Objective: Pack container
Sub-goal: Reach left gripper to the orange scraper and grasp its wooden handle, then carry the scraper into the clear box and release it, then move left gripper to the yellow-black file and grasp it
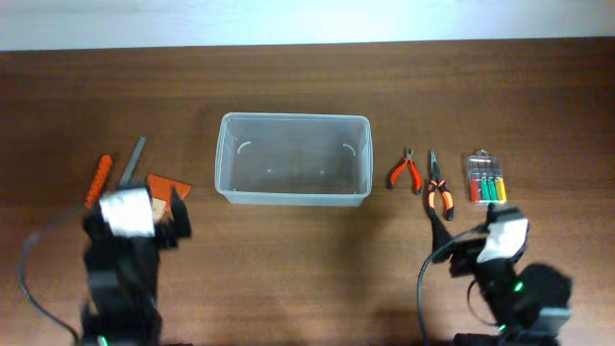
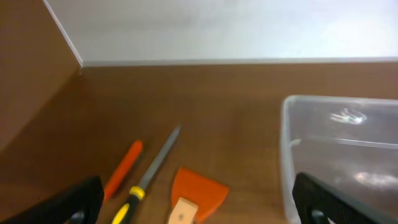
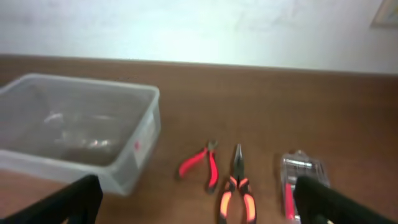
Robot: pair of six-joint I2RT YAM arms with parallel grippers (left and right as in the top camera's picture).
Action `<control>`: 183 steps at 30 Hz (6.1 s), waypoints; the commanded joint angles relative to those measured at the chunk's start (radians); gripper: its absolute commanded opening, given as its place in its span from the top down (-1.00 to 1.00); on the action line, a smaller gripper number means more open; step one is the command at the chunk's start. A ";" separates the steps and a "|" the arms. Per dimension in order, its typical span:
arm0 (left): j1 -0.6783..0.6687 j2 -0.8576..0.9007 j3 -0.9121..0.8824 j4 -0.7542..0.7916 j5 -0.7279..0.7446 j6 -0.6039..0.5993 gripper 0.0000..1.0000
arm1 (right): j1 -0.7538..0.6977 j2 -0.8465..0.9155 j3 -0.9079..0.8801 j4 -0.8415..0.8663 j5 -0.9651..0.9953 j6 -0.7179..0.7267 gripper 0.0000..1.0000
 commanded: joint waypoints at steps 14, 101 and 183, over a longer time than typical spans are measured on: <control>0.174 0.748 0.789 -0.473 0.264 -0.006 -0.98 | 0.003 0.895 0.964 -0.635 -0.135 0.009 -0.97; 0.013 1.434 1.455 -1.008 0.076 0.384 0.96 | -0.271 1.162 0.967 -0.758 -0.132 0.140 -0.97; 0.384 1.357 0.967 -0.851 0.109 0.507 -0.57 | -0.271 1.162 0.967 -0.818 -0.131 0.139 -0.97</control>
